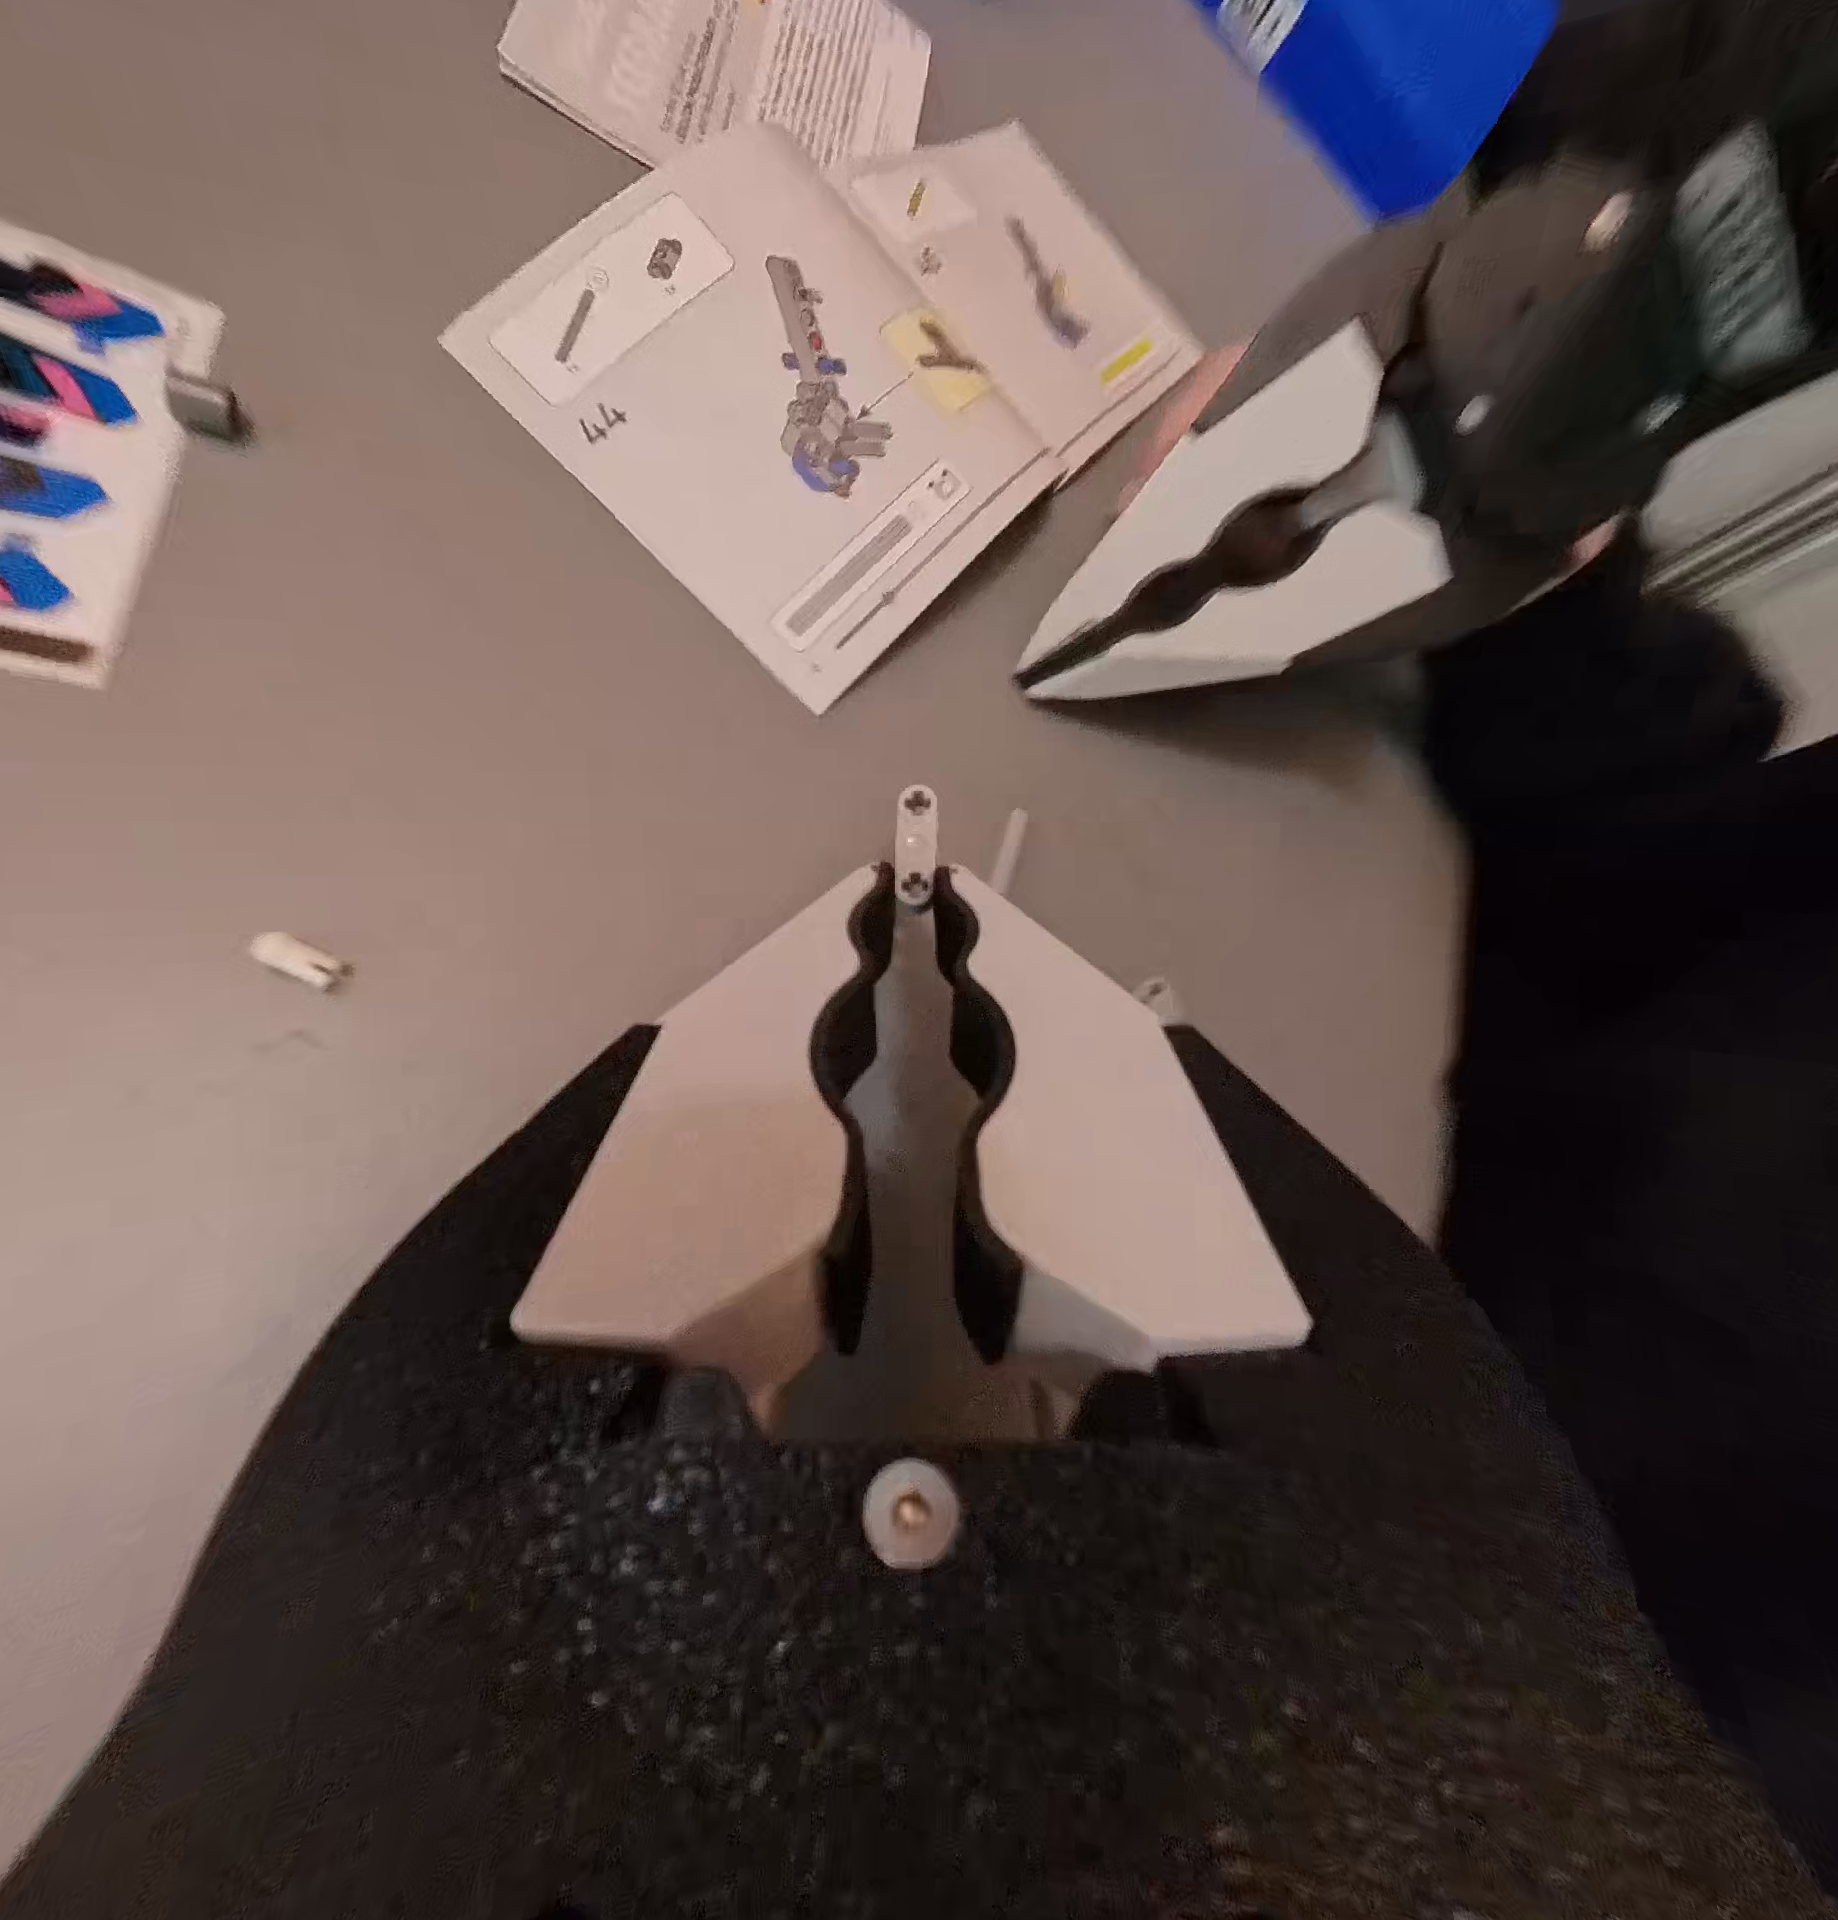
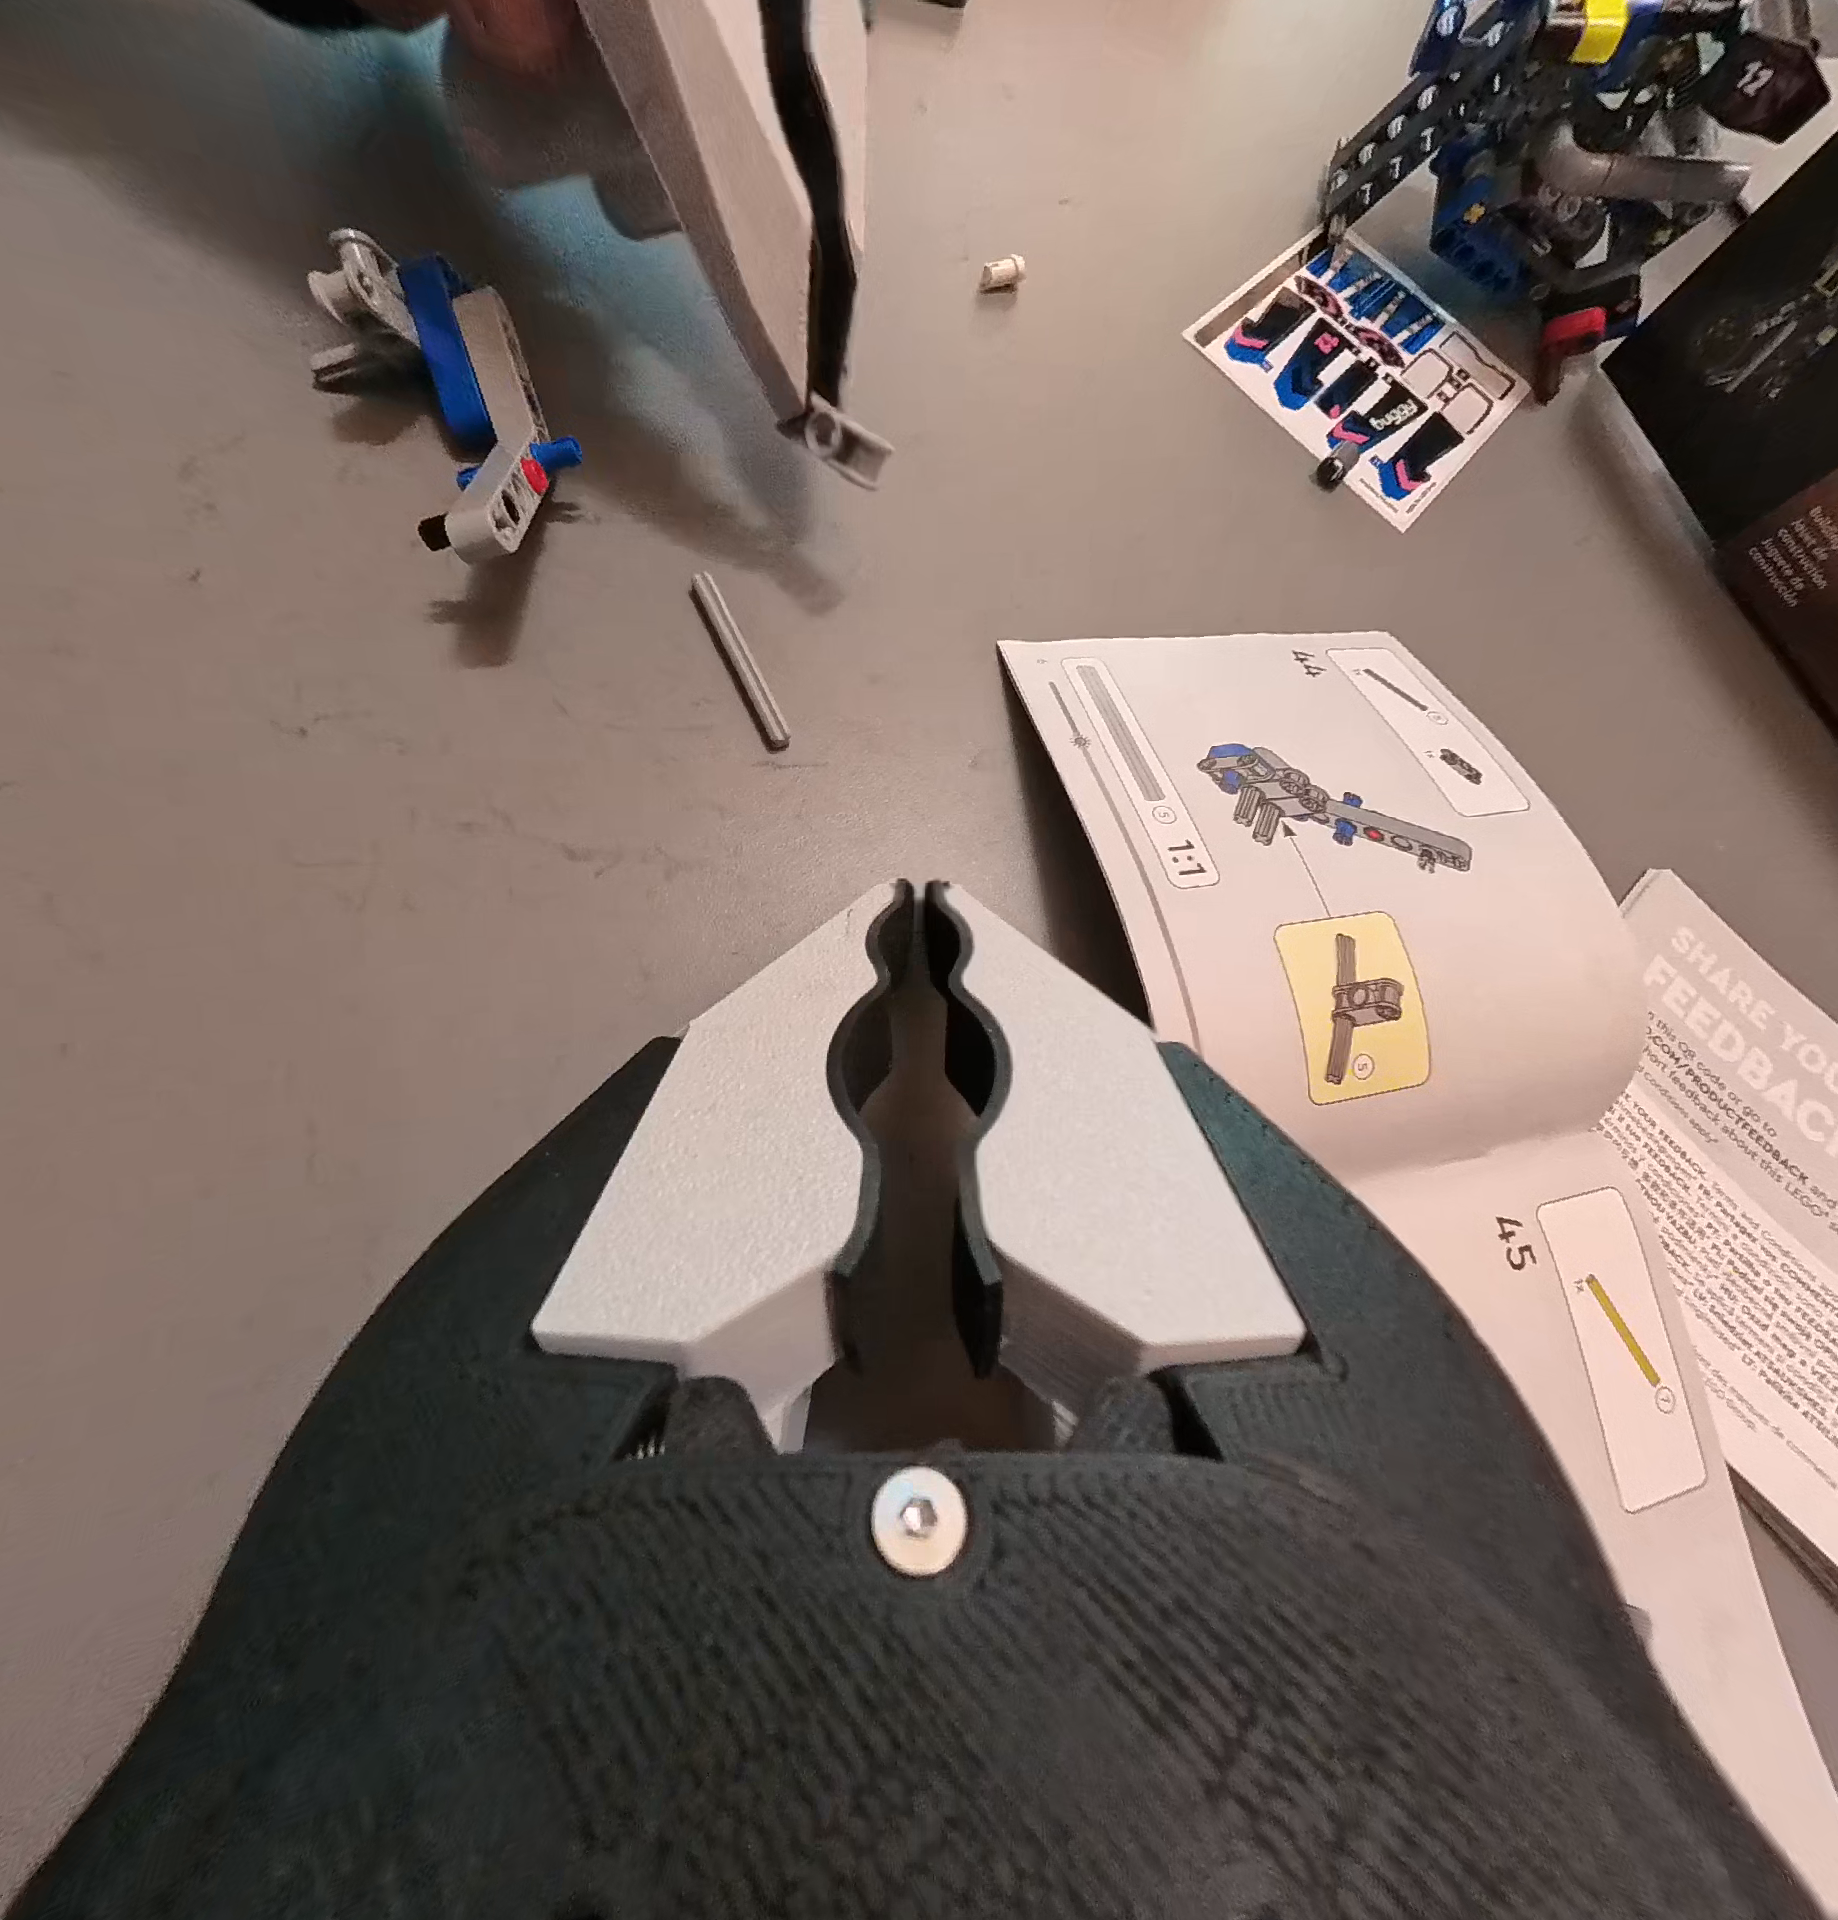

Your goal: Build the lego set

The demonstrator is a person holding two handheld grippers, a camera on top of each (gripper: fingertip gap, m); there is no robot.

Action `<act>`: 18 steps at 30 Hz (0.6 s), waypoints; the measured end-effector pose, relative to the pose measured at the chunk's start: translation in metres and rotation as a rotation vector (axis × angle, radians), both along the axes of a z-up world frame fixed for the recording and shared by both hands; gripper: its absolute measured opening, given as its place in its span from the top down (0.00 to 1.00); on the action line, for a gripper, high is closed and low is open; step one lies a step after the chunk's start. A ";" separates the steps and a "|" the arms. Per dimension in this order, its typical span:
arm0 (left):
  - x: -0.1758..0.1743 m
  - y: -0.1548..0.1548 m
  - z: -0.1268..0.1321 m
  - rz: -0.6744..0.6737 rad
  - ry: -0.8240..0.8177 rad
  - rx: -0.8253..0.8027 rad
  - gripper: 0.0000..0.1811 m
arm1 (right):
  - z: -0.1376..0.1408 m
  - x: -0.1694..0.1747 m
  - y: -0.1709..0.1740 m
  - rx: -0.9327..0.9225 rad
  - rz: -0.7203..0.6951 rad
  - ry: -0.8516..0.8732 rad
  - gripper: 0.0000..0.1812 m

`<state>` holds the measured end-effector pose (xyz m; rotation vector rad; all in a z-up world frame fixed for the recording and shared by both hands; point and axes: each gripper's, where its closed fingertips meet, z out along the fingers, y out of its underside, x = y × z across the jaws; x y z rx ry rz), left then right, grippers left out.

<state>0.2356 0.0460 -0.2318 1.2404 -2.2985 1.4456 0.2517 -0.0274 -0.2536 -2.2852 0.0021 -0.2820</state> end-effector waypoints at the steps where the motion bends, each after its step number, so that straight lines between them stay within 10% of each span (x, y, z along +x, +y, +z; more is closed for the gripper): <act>1: -0.002 -0.001 0.003 0.011 0.038 -0.057 0.98 | 0.001 0.001 0.000 0.004 -0.001 -0.019 0.97; 6: -0.010 -0.010 0.011 0.019 0.135 -0.209 0.98 | 0.025 -0.007 0.013 0.134 0.084 -0.155 0.83; 18: -0.045 -0.045 0.045 -0.208 0.215 -0.343 0.98 | 0.076 -0.059 0.039 0.312 0.365 -0.323 0.85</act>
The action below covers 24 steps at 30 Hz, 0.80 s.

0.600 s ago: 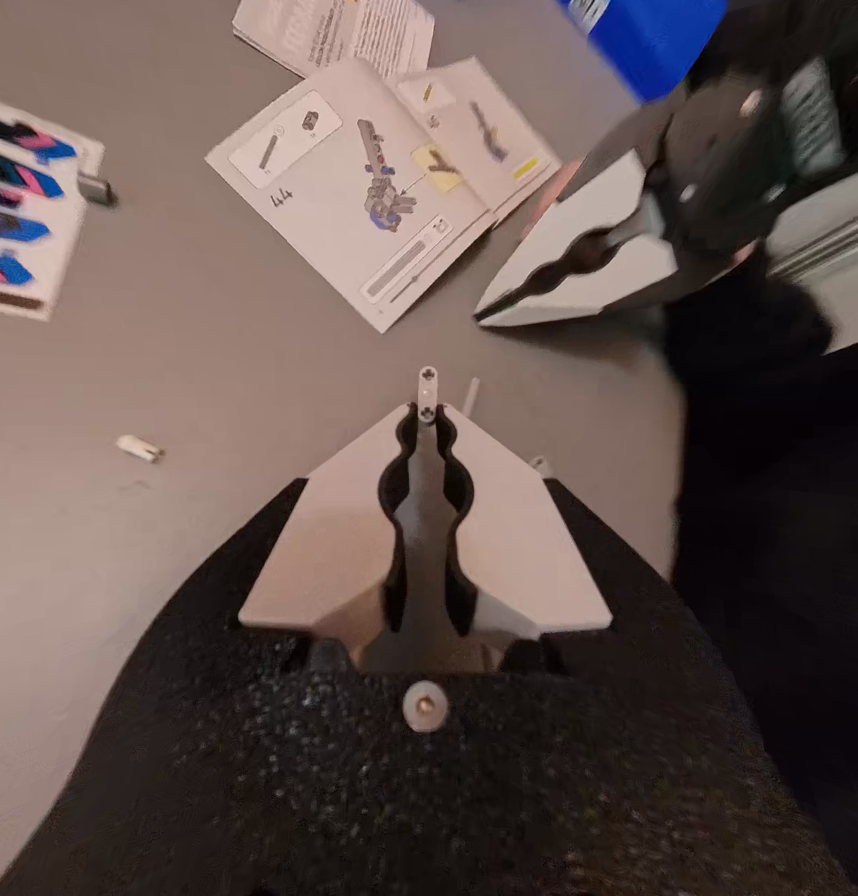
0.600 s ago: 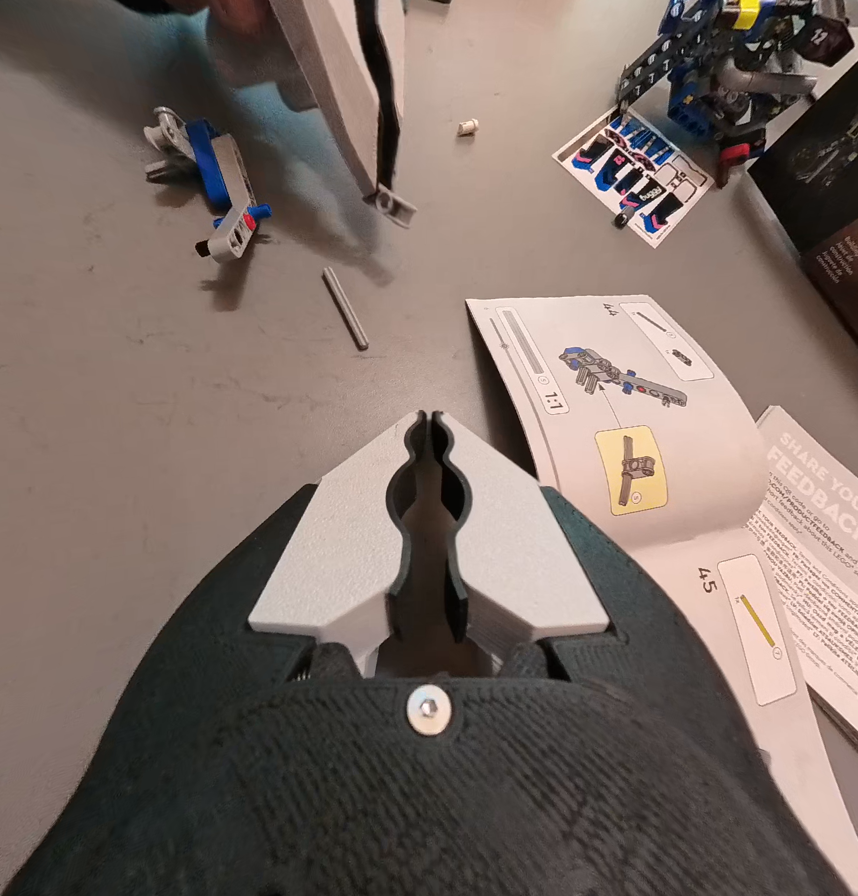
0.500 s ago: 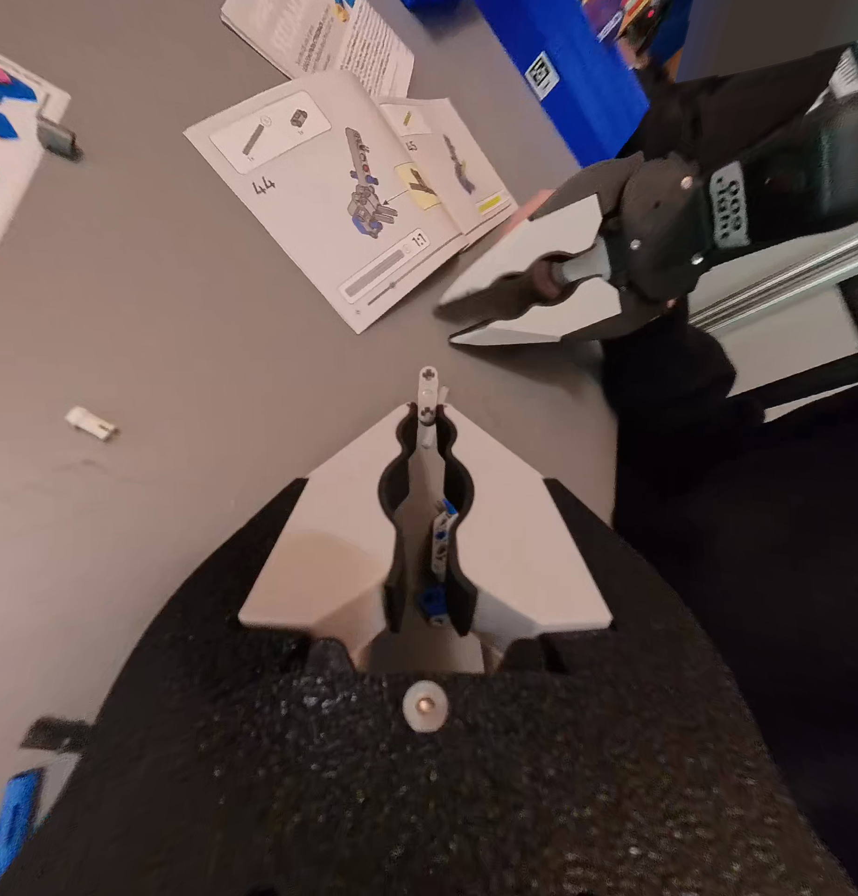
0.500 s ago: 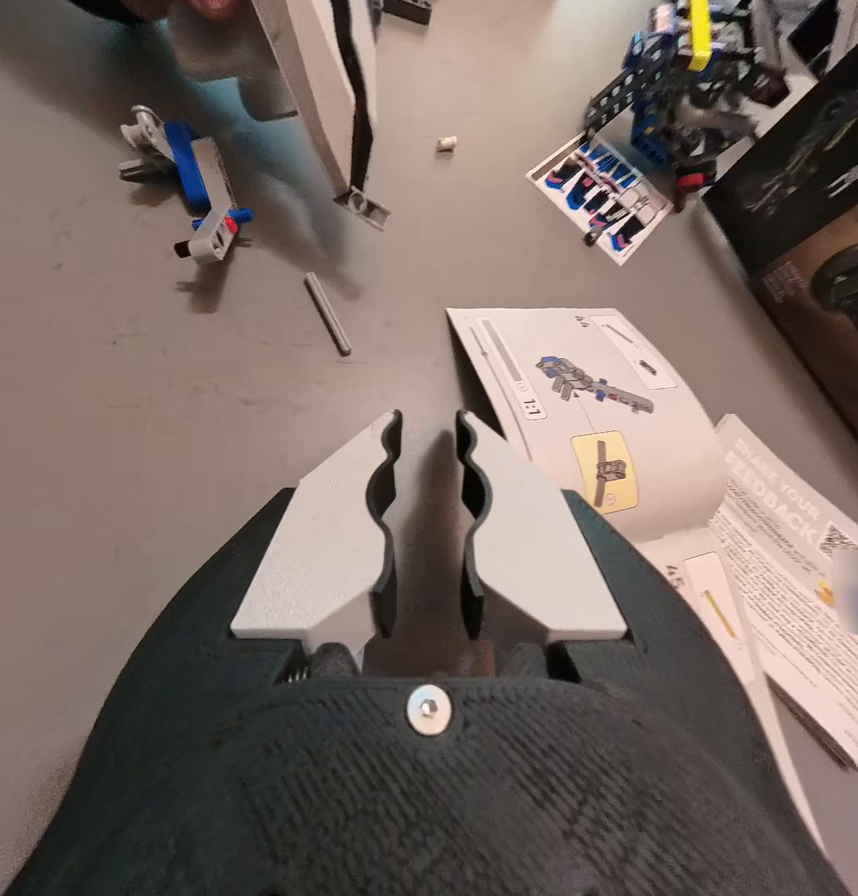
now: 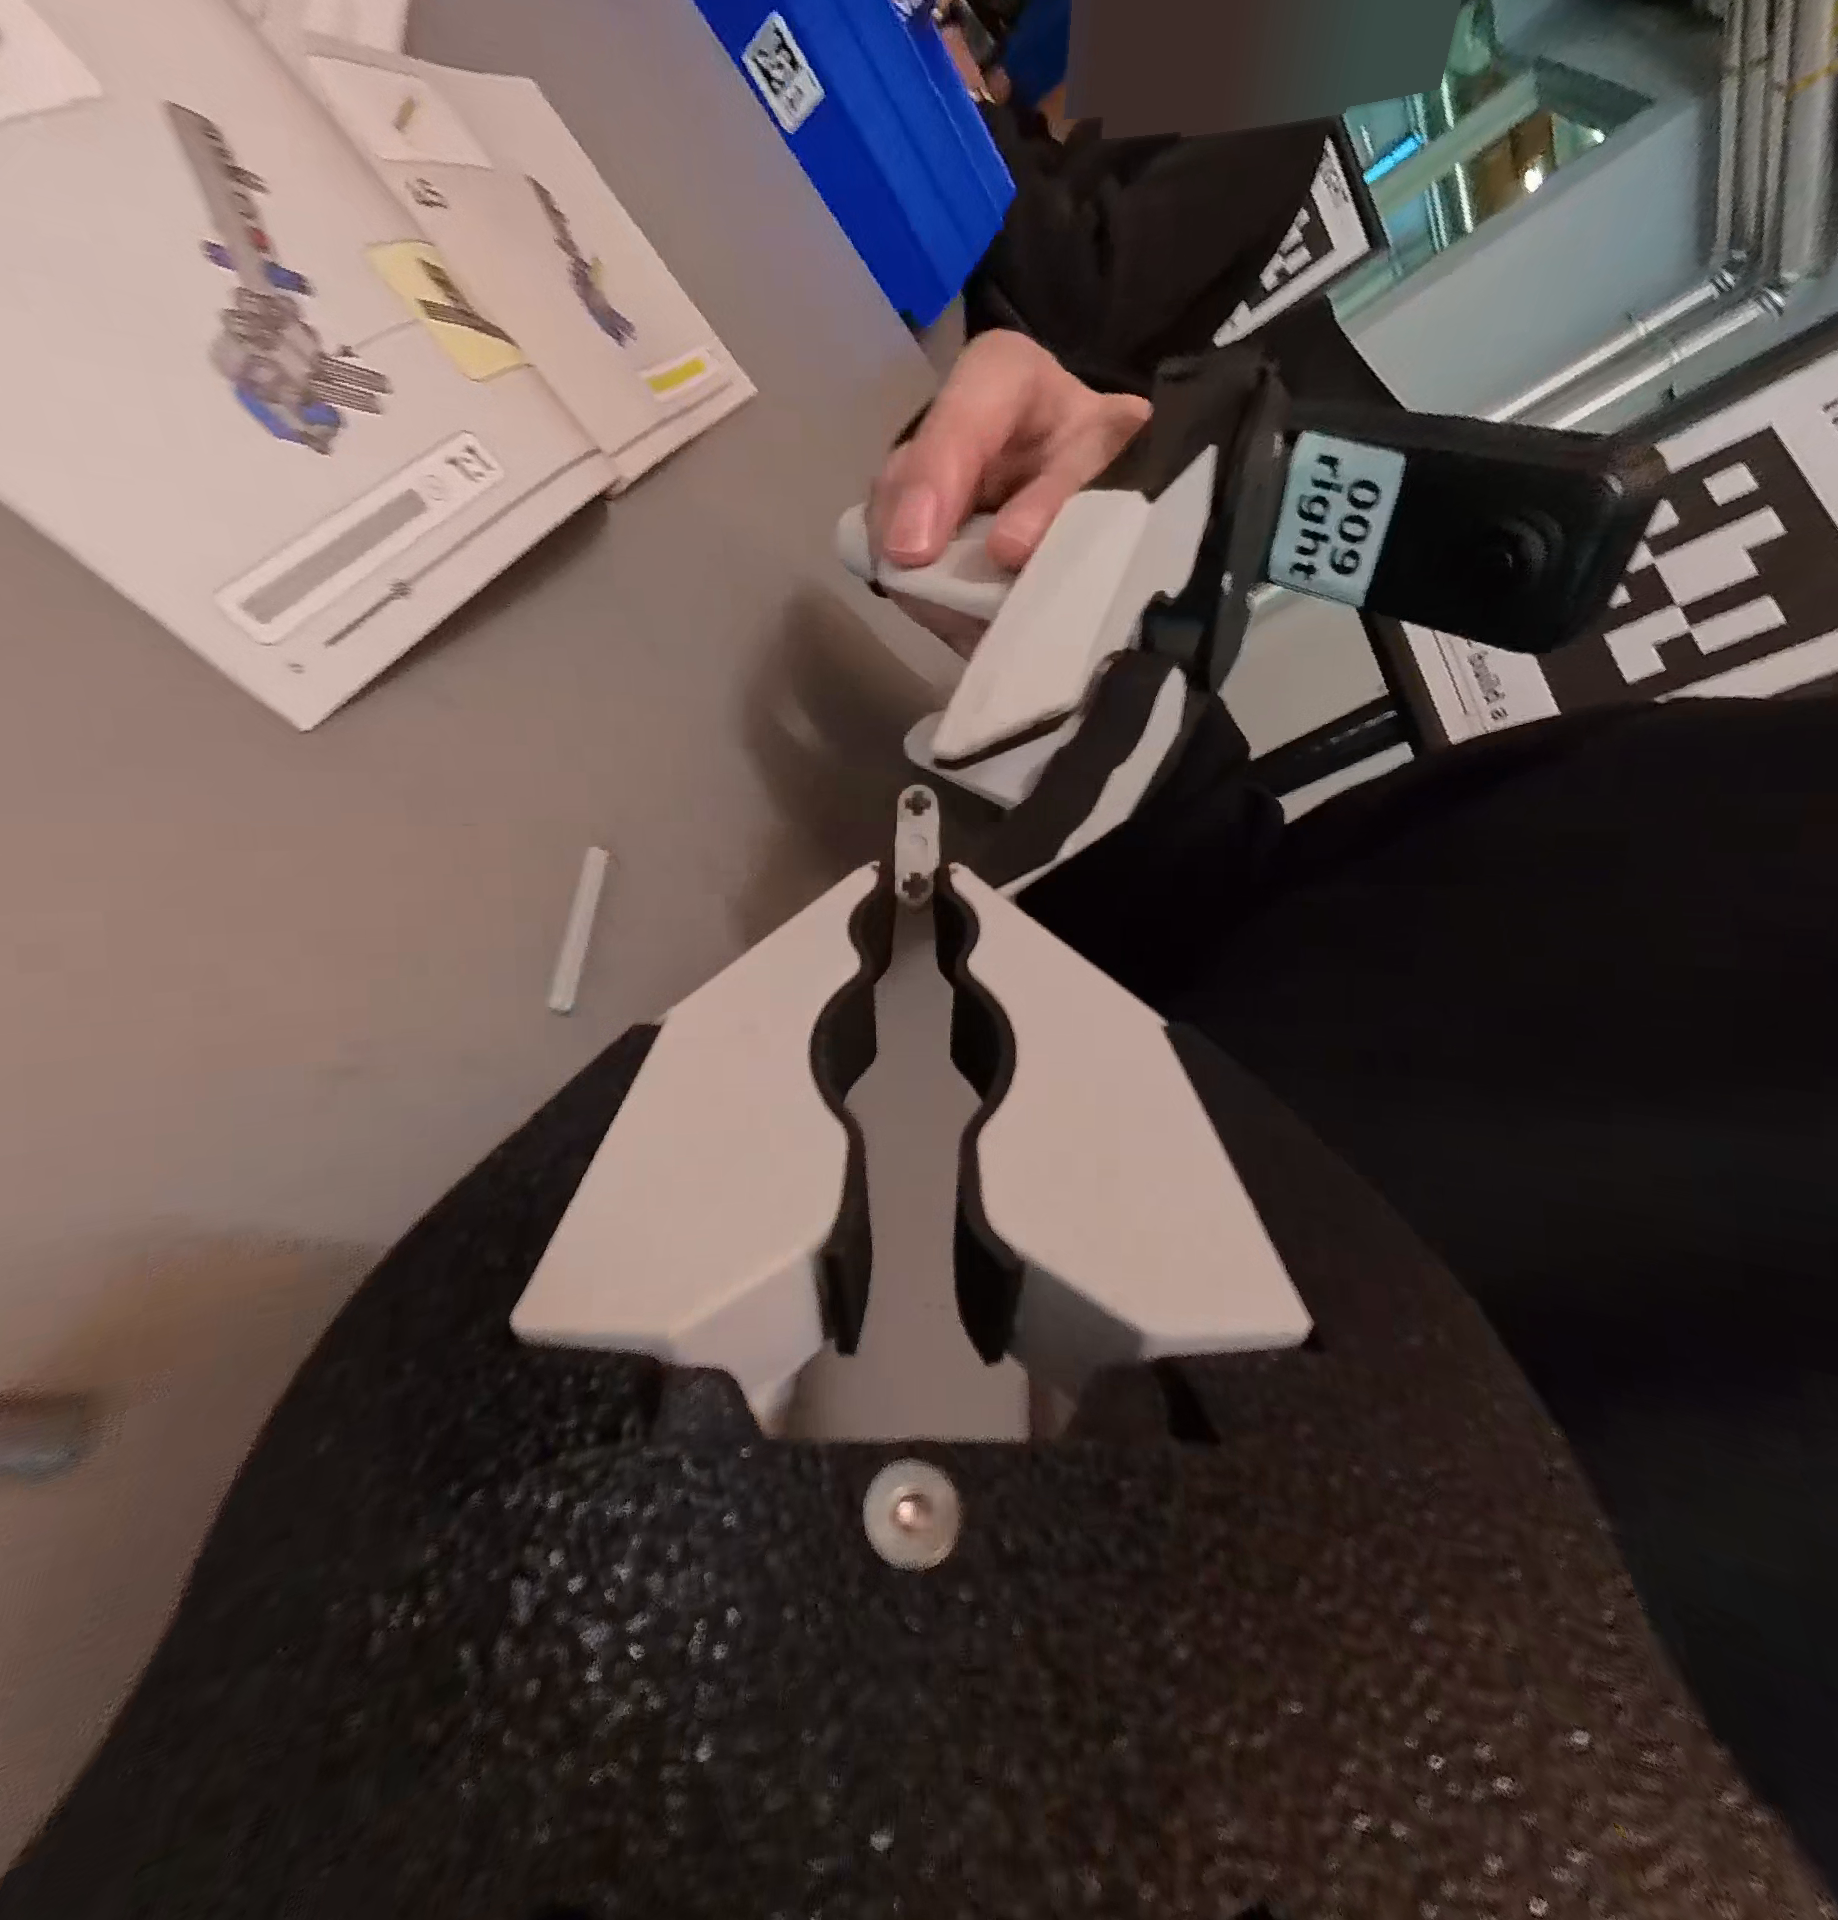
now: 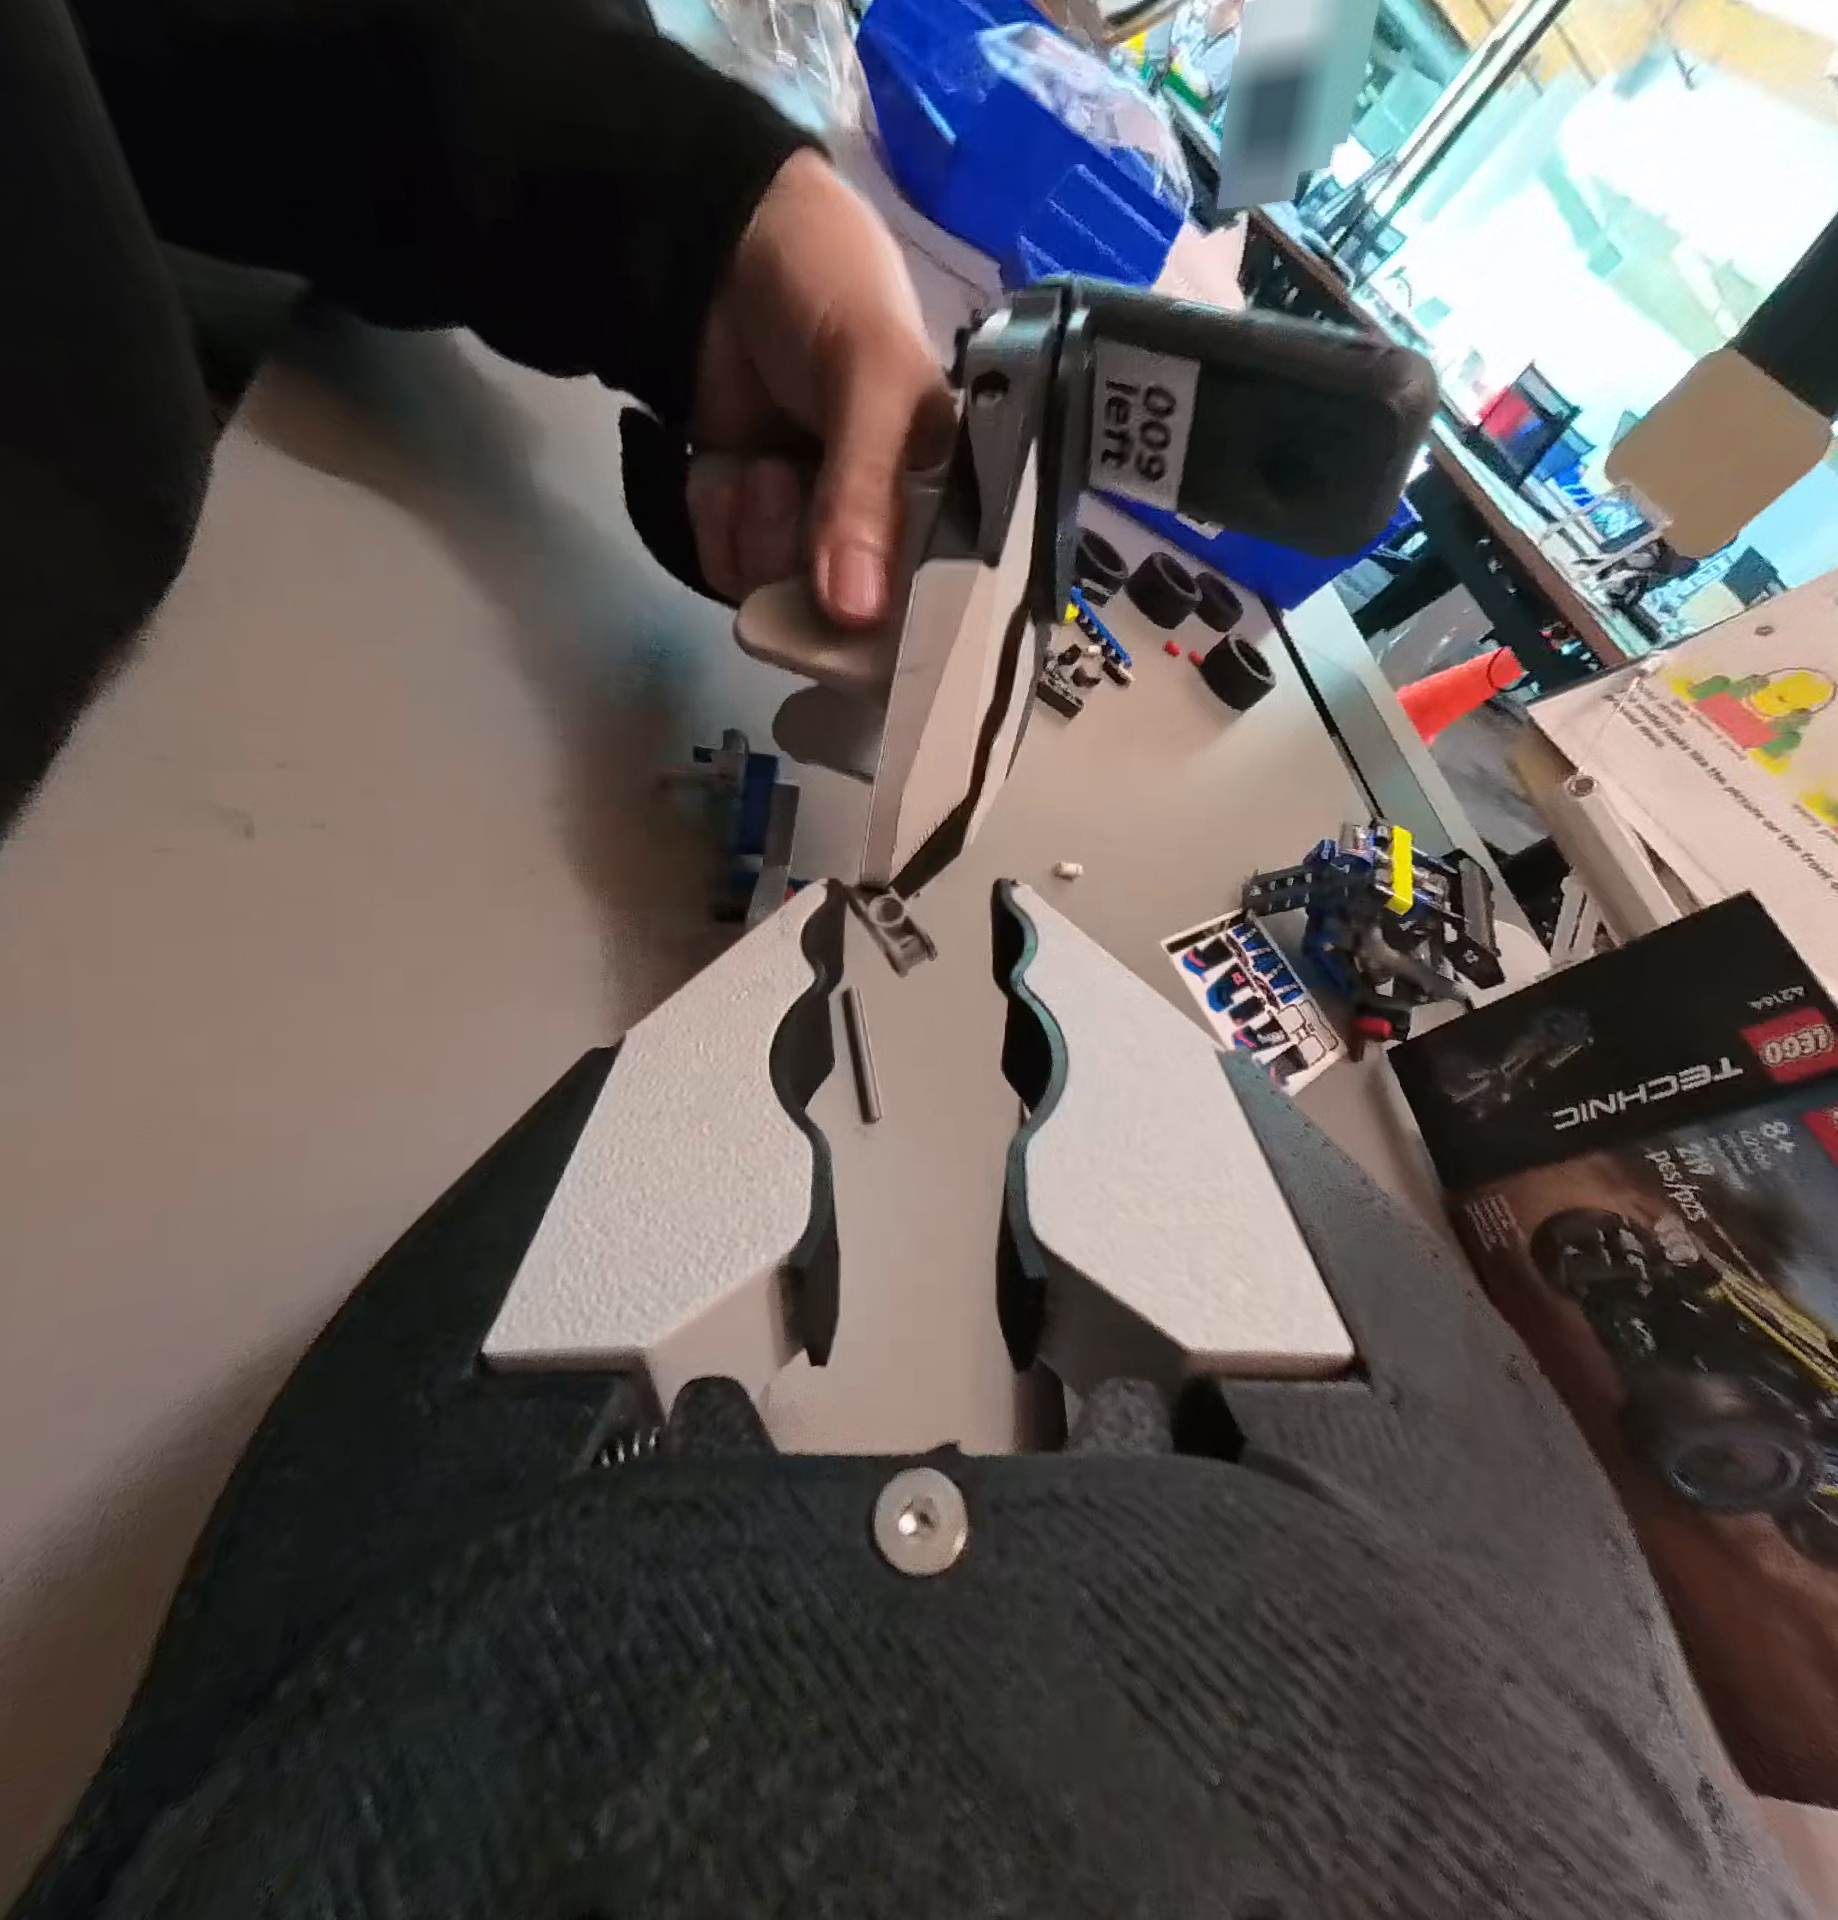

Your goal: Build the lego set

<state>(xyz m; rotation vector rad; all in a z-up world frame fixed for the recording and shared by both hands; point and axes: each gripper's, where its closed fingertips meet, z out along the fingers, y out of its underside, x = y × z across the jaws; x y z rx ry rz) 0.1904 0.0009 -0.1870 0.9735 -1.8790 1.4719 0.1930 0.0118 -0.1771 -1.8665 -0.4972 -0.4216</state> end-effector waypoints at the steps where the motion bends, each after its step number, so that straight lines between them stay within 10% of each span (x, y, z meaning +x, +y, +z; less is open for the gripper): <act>1: -0.002 -0.002 0.002 -0.011 -0.002 -0.001 0.98 | -0.003 0.000 0.000 -0.019 0.002 -0.015 0.87; 16: -0.006 0.005 0.010 -0.007 -0.283 0.112 0.96 | -0.006 -0.003 -0.009 -0.031 0.013 0.082 0.97; 24: 0.005 0.053 -0.001 0.064 -0.537 0.388 0.93 | -0.053 0.013 -0.042 -0.247 -0.120 0.309 0.97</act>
